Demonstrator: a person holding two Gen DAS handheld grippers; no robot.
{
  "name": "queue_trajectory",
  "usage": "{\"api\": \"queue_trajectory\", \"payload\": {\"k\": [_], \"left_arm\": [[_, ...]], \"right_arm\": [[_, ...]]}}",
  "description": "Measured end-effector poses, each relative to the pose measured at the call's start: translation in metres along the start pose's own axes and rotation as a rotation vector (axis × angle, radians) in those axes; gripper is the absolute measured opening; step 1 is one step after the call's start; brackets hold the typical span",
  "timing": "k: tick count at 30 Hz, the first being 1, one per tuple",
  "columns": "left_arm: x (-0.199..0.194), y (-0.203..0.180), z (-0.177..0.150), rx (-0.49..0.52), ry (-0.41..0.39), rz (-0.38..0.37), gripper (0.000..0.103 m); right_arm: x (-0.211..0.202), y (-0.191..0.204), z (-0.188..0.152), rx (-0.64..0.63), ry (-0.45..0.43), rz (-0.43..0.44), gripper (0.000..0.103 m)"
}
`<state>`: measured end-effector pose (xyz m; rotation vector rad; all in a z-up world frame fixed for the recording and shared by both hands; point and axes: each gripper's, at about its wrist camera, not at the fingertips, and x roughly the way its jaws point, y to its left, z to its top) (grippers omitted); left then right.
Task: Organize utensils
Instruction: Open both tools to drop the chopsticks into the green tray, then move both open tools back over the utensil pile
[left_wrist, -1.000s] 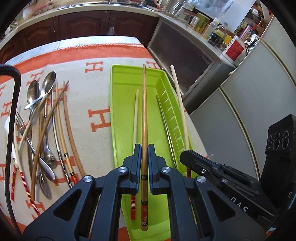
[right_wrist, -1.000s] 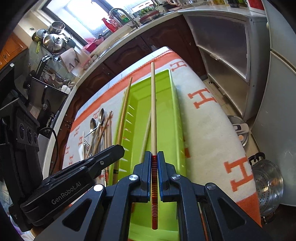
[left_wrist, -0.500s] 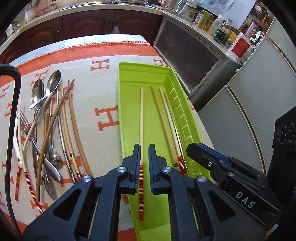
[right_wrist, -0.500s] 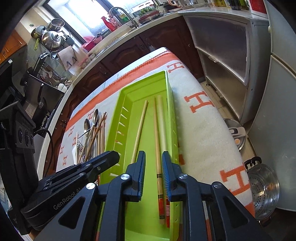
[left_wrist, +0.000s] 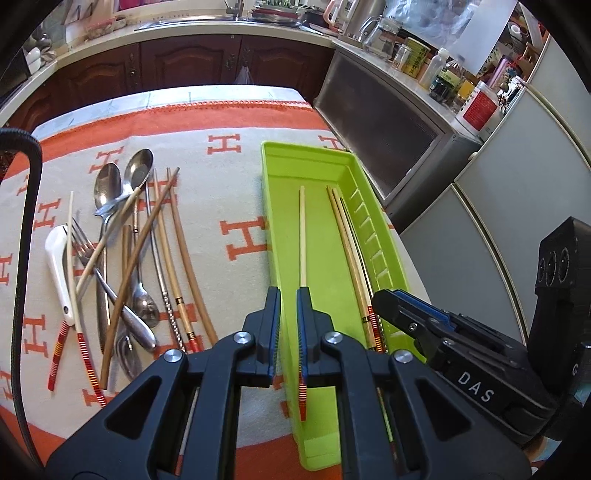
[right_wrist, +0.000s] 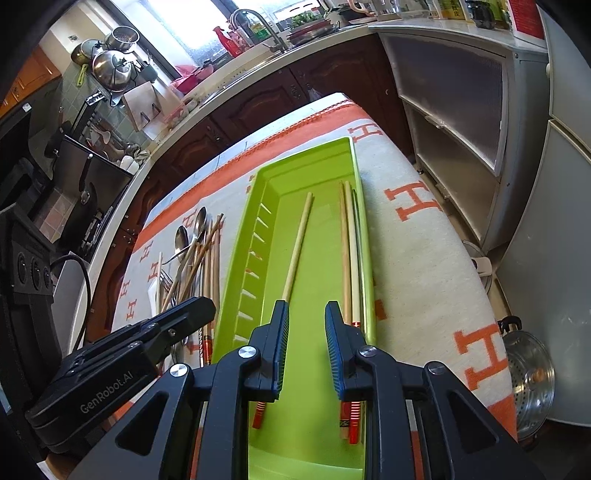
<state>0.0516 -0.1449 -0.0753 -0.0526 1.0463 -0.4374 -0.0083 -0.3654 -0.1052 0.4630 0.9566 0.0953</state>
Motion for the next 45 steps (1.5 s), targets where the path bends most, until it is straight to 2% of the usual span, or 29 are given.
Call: {"api": "queue_trajectory", "payload": {"k": [12, 26, 36, 45], "left_arm": [[-0.037, 0.016, -0.008, -0.016, -0.063, 0.007, 0.006], [-0.075, 0.048, -0.022, -0.045, -0.118, 0.034, 0.006], [-0.098, 0.101, -0.037, -0.102, -0.158, 0.089, 0.006], [-0.085, 0.161, -0.053, -0.229, -0.101, 0.115, 0.006]], "right_arm": [[-0.007, 0.024, -0.007, -0.058, 0.006, -0.001, 0.02], [-0.025, 0.071, -0.022, -0.149, -0.001, -0.003, 0.02], [-0.021, 0.11, -0.031, -0.215, 0.026, 0.003, 0.02], [0.005, 0.14, -0.028, -0.261, 0.071, 0.028, 0.02]]}}
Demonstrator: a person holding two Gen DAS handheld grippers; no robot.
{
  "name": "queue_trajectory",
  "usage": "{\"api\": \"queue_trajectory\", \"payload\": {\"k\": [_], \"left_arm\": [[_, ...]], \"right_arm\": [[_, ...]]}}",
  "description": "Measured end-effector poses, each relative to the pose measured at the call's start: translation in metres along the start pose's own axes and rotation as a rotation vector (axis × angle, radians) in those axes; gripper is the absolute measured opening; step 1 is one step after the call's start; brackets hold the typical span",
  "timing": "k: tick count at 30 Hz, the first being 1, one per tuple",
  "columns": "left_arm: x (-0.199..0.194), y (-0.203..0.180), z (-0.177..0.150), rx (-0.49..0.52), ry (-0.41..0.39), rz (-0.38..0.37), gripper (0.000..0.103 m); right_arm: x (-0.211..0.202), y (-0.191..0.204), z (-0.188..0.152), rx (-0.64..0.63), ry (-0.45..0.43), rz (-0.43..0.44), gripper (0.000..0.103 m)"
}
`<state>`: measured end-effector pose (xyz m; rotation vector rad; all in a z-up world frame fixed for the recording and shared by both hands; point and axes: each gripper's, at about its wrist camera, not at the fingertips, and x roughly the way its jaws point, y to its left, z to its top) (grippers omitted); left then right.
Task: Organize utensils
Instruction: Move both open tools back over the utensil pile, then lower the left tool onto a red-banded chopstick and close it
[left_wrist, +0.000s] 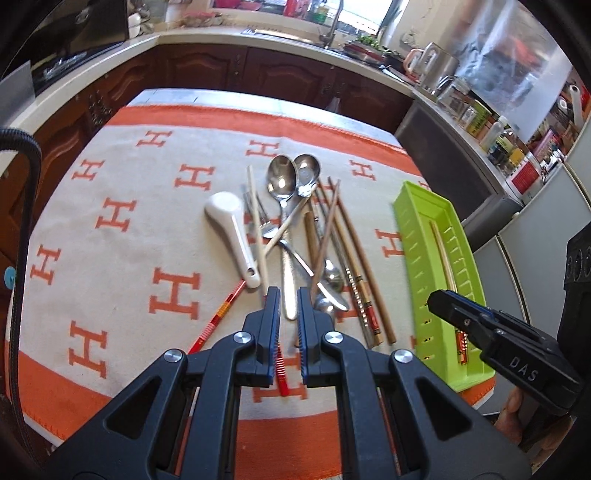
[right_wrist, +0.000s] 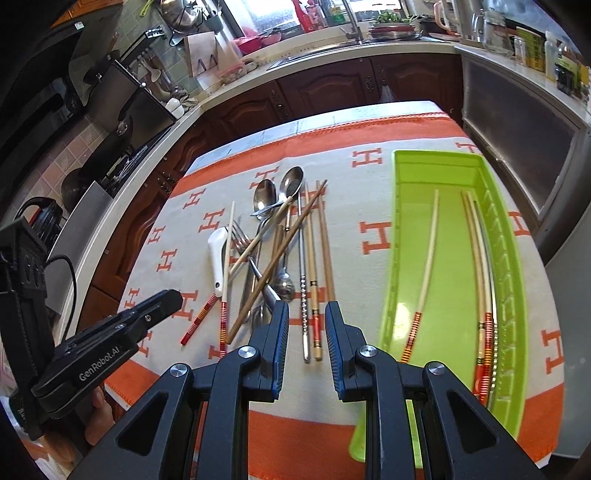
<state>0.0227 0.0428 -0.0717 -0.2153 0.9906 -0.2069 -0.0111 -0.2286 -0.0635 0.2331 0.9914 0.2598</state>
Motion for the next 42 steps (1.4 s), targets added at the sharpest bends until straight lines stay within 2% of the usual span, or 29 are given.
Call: {"api": "queue_trajectory", "payload": {"k": [7, 17, 30, 36, 42], "left_arm": [[0.024, 0.02, -0.005, -0.047, 0.057, 0.0, 0.006], [0.043, 0.027, -0.005, -0.082, 0.097, -0.026, 0.006], [0.063, 0.038, -0.003, -0.186, 0.128, -0.137, 0.006], [0.076, 0.032, -0.002, -0.182, 0.141, -0.12, 0.006], [0.091, 0.019, -0.001, -0.142, 0.152, -0.059, 0.006]], "right_arm": [[0.029, 0.021, 0.012, -0.033, 0.044, 0.014, 0.022], [0.059, 0.03, 0.024, -0.037, 0.079, 0.039, 0.022], [0.082, 0.031, 0.024, -0.023, 0.11, 0.107, 0.022], [0.09, 0.029, 0.023, -0.026, 0.126, 0.126, 0.022], [0.099, 0.026, 0.024, -0.015, 0.136, 0.134, 0.022]]}}
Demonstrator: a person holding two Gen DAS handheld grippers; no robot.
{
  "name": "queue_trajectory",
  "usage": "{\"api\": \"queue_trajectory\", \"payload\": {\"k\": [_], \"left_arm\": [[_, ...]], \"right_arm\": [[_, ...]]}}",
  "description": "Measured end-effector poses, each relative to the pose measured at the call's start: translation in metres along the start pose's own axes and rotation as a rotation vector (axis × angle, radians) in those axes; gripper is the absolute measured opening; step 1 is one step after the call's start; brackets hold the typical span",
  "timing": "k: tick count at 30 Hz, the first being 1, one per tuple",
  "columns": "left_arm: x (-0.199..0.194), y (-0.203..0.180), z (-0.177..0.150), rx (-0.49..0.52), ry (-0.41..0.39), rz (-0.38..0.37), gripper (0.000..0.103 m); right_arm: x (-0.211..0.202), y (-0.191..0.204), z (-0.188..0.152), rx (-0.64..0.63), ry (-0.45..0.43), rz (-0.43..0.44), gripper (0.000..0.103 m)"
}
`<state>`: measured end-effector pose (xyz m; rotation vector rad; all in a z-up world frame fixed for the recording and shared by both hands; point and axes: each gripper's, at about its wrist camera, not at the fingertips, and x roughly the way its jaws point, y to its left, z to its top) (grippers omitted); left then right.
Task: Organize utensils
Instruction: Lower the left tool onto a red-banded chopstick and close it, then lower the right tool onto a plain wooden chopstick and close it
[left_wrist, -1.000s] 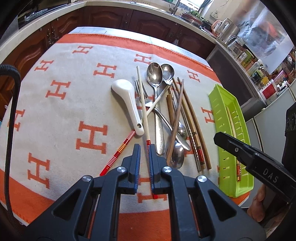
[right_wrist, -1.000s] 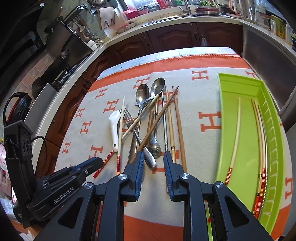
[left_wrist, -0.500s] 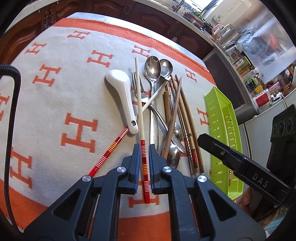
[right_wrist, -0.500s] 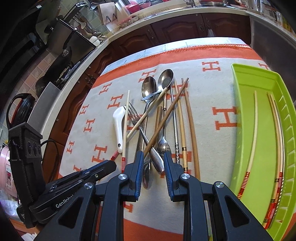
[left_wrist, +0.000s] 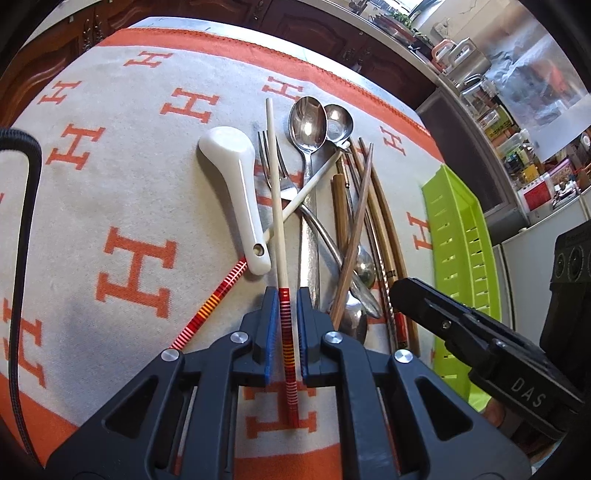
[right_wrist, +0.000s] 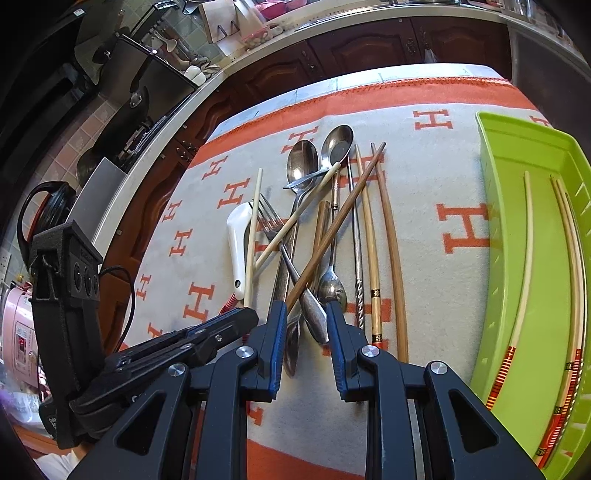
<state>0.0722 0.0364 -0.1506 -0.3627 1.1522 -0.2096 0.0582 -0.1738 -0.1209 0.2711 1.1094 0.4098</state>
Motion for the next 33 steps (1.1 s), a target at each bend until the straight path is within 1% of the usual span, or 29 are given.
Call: {"api": "queue_trajectory", "payload": {"k": [4, 8, 11, 15, 22, 23, 24, 26, 28, 30, 33], "left_arm": [[0.005, -0.007, 0.002, 0.029, -0.015, 0.035, 0.006], [0.006, -0.009, 0.003, 0.048, -0.035, 0.047, 0.006], [0.006, -0.004, 0.004, 0.047, -0.039, 0.032, 0.004], [0.003, 0.002, 0.002, 0.055, -0.039, 0.008, 0.003], [0.001, 0.011, 0.002, 0.033, -0.029, -0.035, 0.003], [0.001, 0.012, 0.003, 0.03, -0.028, -0.04, 0.003], [0.001, 0.013, 0.003, 0.027, -0.027, -0.045, 0.003], [0.001, 0.014, 0.003, 0.025, -0.028, -0.049, 0.003], [-0.001, 0.014, 0.003, 0.024, -0.034, -0.053, 0.003], [-0.004, 0.014, 0.002, 0.023, -0.042, -0.059, 0.003], [-0.012, 0.012, 0.001, 0.024, -0.06, -0.069, 0.003]], "right_arm": [[0.007, -0.005, 0.005, 0.03, 0.009, 0.003, 0.022], [0.013, -0.009, 0.016, 0.066, 0.015, 0.003, 0.022], [0.02, -0.009, 0.026, 0.085, 0.013, -0.008, 0.022], [0.033, -0.005, 0.036, 0.087, 0.025, -0.044, 0.022], [0.062, 0.004, 0.047, 0.074, 0.06, -0.107, 0.022], [0.064, 0.006, 0.048, 0.071, 0.054, -0.115, 0.021], [0.066, 0.007, 0.049, 0.07, 0.052, -0.126, 0.016], [0.068, 0.008, 0.05, 0.08, 0.049, -0.136, 0.014], [0.068, 0.006, 0.05, 0.102, 0.043, -0.128, 0.012], [0.064, 0.003, 0.049, 0.126, 0.031, -0.122, 0.007], [0.055, -0.003, 0.047, 0.153, 0.012, -0.105, 0.006]]}}
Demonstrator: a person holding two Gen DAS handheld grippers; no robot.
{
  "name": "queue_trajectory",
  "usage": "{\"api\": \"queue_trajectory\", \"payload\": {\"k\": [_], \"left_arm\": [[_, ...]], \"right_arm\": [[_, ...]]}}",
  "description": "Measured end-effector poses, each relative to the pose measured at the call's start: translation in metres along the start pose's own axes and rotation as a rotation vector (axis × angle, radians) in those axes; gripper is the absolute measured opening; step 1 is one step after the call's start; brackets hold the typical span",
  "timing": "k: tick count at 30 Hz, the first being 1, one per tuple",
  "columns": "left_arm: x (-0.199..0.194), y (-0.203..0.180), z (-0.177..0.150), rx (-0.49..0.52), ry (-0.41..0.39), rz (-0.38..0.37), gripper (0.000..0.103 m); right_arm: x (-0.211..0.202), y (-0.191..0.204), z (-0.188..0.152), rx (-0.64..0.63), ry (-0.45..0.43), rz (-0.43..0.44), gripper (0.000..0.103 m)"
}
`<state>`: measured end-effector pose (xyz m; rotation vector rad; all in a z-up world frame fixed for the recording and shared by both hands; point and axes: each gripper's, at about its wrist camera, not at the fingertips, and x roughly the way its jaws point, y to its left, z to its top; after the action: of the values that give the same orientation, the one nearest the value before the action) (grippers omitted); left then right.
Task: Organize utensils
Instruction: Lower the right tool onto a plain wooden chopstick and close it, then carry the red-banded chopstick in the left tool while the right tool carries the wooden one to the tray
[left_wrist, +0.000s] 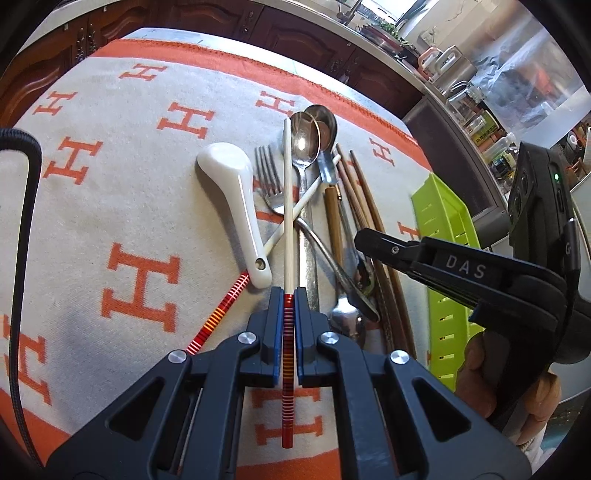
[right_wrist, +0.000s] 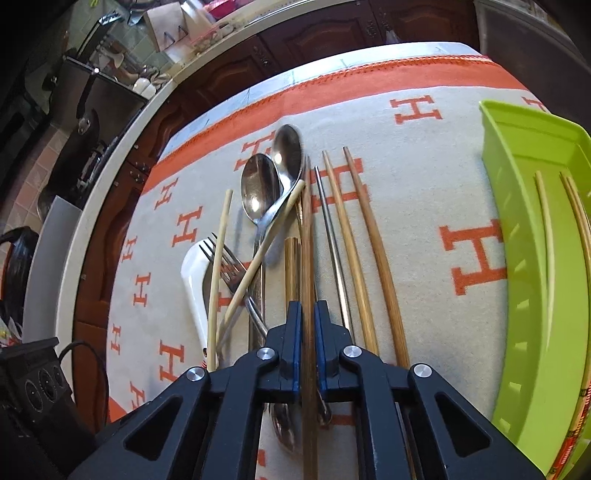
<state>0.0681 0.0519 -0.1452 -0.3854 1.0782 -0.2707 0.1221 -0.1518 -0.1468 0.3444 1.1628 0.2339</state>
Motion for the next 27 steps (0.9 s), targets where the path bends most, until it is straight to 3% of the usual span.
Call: {"api": "queue_trajectory", "payload": {"k": [14, 27], "left_arm": [[-0.042, -0.041, -0.015, 0.062, -0.074, -0.016, 0.003], [-0.071, -0.143, -0.024, 0.197, -0.103, -0.078, 0.003]], "right_arm": [[-0.075, -0.027, -0.024, 0.052, -0.108, 0.106, 0.006], [-0.184, -0.082, -0.052, 0.041, -0.27, 0.131, 0.006]]}}
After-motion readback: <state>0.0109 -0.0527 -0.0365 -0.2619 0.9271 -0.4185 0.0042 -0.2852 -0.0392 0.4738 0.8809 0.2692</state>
